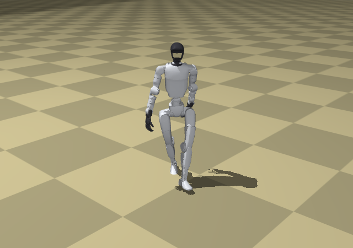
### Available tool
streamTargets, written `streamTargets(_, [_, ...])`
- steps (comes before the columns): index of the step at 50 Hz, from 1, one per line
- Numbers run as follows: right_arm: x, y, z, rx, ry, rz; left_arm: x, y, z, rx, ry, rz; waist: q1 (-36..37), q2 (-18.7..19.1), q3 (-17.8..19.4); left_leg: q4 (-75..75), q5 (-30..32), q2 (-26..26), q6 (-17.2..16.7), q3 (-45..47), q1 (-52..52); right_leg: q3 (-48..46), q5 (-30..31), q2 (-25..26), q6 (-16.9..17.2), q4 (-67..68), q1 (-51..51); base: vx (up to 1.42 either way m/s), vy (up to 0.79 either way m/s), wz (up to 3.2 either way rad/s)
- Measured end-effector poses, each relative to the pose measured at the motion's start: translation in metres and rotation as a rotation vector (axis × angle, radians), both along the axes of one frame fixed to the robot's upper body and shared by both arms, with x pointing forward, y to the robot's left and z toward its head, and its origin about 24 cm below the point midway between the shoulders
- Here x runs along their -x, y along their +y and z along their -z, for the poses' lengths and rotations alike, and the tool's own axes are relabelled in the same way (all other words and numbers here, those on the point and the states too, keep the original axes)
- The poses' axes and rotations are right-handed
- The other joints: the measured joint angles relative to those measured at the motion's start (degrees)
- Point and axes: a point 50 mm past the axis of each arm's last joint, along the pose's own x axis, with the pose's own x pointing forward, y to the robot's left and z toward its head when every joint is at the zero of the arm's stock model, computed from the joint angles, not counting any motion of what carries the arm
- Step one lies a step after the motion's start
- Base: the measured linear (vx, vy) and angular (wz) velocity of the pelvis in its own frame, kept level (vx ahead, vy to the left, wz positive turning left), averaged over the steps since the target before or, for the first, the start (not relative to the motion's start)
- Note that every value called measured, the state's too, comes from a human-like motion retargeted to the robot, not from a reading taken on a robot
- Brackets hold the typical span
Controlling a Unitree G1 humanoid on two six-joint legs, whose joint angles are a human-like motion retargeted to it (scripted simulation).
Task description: Walk run
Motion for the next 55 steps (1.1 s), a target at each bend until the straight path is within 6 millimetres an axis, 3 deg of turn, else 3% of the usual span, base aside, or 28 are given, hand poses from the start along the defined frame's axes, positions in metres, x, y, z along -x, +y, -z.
streamTargets(3, [0.04,0.01,0.014,-0.042,0.141,0.022,-0.004,0.005,0.002,-0.035,-0.021,-0.001,1.5,-0.8,-2.1,0.9,3.9,0.0,1.1,0.7,1.7,-2.6,9.3,-1.5,1.5,2.7,1.4,0.92,-0.07,-0.38])
streamTargets(5, [0.075,0.019,0.021,-0.066,0.265,0.037,-0.009,0.013,0.003,-0.075,-0.034,-0.023,1.0,-1.4,-4.0,2.5,1.9,0.2,2.1,0.2,2.8,-3.6,19.9,-2.8,2.6,6.4,0.9,0.86,-0.07,0.06])
streamTargets(7, [0.111,0.027,0.026,-0.087,0.382,0.043,-0.022,0.024,0.006,-0.125,-0.067,-0.06,0.0,-0.3,-4.3,3.8,-0.4,1.5,2.6,-1.5,4.8,-1.0,29.5,-1.4,2.3,13.6,-1.4,1.26,-0.04,0.23])
streamTargets(9, [0.141,0.032,0.026,-0.107,0.477,0.046,-0.045,0.035,0.011,-0.177,-0.135,-0.089,-1.1,1.4,-3.3,3.7,-2.4,1.8,3.4,-3.8,8.2,-3.1,33.3,-1.3,0.4,25.1,-4.9,0.91,-0.02,0.58])
streamTargets(10, [0.154,0.033,0.025,-0.118,0.521,0.044,-0.059,0.04,0.013,-0.202,-0.175,-0.102,-1.8,1.8,-2.7,3.3,-3.3,1.2,3.8,-4.7,10.3,-5.2,33.3,-2.7,-1.0,32.1,-6.9,0.79,-0.02,0.49])
streamTargets(12, [0.175,0.037,0.024,-0.139,0.597,0.026,-0.094,0.054,0.016,-0.254,-0.277,-0.122,-2.0,4.7,-2.6,2.7,-4.4,3.6,3.3,-6.5,12.0,-3.8,29.7,0.7,-0.9,34.4,-10.9,0.79,-0.03,0.34])
streamTargets(18, [0.228,0.047,0.017,-0.162,0.71,0.094,-0.206,0.081,0.004,-0.308,-0.634,-0.058,-8.8,7.4,-1.5,1.5,-6.9,1.3,3.5,-12.9,17.8,1.6,13.3,2.6,3.8,35.0,-24.2,0.73,-0.07,1.26])
streamTargets(20, [0.246,0.05,0.013,-0.178,0.755,0.141,-0.236,0.087,-0.005,-0.316,-0.745,-0.015,-10.8,7.1,-1.4,1.0,-7.8,-0.3,3.7,-14.4,19.9,2.3,11.8,0.5,6.5,28.2,-26.9,0.8,-0.18,1.24])
streamTargets(24, [0.267,0.054,0.006,-0.221,0.837,0.22,-0.278,0.1,-0.025,-0.347,-0.917,0.071,-14.0,5.0,-0.8,-0.2,-9.9,-4.1,3.8,-16.8,25.7,2.7,9.9,-4.7,8.0,12.4,-30.6,0.59,-0.16,0.93])
streamTargets(28, [0.268,0.053,0.005,-0.234,0.846,0.233,-0.293,0.106,-0.034,-0.376,-0.989,0.127,-16.6,4.2,-0.3,-0.7,-12.1,-5.5,2.6,-17.5,31.3,1.9,6.7,-6.7,12.7,-1.3,-34.3,0.79,-0.29,0.52])
streamTargets(30, [0.26,0.051,0.008,-0.221,0.82,0.223,-0.291,0.107,-0.034,-0.386,-0.983,0.141,-15.7,4.3,-0.4,-0.6,-12.9,-5.7,1.8,-15.9,33.1,-2.9,7.0,-7.4,14.7,-5.6,-35.4,0.73,-0.3,-0.19])
streamTargets(31, [0.256,0.05,0.009,-0.214,0.807,0.225,-0.286,0.106,-0.03,-0.381,-0.964,0.15,-16.4,4.5,-0.3,0.1,-12.8,-5.6,1.4,-16.6,34.0,-2.5,6.9,-7.1,14.0,-5.4,-35.3,0.94,-0.43,0.21])
streamTargets(33, [0.246,0.049,0.012,-0.2,0.775,0.23,-0.271,0.101,-0.023,-0.368,-0.905,0.161,-17.2,4.9,-0.8,1.4,-11.7,-5.4,0.1,-16.6,35.1,-2.5,6.8,-6.8,9.2,-2.5,-35.2,0.88,-0.38,0.53])
streamTargets(35, [0.237,0.049,0.015,-0.193,0.738,0.25,-0.247,0.094,-0.011,-0.341,-0.807,0.166,-19.1,5.8,-1.5,3.6,-8.8,-4.4,-2.2,-17.6,36.0,-8.8,6.9,-8.2,5.8,0.0,-34.1,0.85,-0.37,1.01])
streamTargets(37, [0.226,0.048,0.017,-0.19,0.693,0.286,-0.215,0.083,0.001,-0.299,-0.683,0.171,-22.6,7.0,-2.0,7.6,-1.4,-2.4,-5.9,-19.6,36.2,-3.5,10.7,-6.8,3.6,1.1,-32.9,0.87,-0.45,1.27])
streamTargets(40, [0.206,0.043,0.021,-0.19,0.627,0.36,-0.16,0.065,0.013,-0.23,-0.493,0.187,-22.8,8.1,-3.0,17.8,14.9,0.0,-12.7,-18.4,33.6,-2.5,7.9,-6.4,0.3,4.1,-29.9,0.83,-0.47,0.36])
streamTargets(43, [0.171,0.04,0.026,-0.198,0.517,0.371,-0.115,0.055,0.016,-0.209,-0.372,0.19,-20.8,4.4,-3.5,32.8,24.5,-1.1,-15.6,-15.3,28.5,-2.0,6.3,-8.3,-0.4,3.0,-25.0,0.85,-0.52,-0.38])
streamTargets(45, [0.142,0.038,0.028,-0.193,0.426,0.342,-0.09,0.05,0.015,-0.196,-0.31,0.191,-19.2,2.5,-3.9,40.1,22.3,-1.1,-13.5,-14.1,24.1,2.0,4.9,-7.3,-1.2,2.3,-22.4,0.66,-0.39,-0.66])
streamTargets(49, [0.081,0.027,0.025,-0.138,0.231,0.205,-0.046,0.041,0.011,-0.195,-0.201,0.16,-14.3,0.7,-3.2,47.9,7.3,0.0,-9.4,-13.7,13.4,2.9,4.3,-6.0,-1.7,0.2,-17.7,0.64,-0.34,-1.0])
streamTargets(52, [0.037,0.022,0.016,-0.086,0.085,0.066,-0.019,0.037,0.005,-0.206,-0.114,0.093,-10.5,-0.3,-2.4,43.8,-0.1,1.5,-6.8,-11.9,7.1,4.7,3.7,-4.0,-2.8,-0.7,-15.0,0.69,-0.35,-1.2])
streamTargets(55, [0.0,0.014,0.003,-0.02,-0.046,0.003,0.001,0.034,-0.001,-0.198,-0.027,0.021,-7.4,0.1,-0.9,31.9,-1.6,3.3,-6.7,-10.1,3.6,5.7,2.6,-1.1,-4.0,-1.2,-12.3,0.62,-0.28,-0.87])
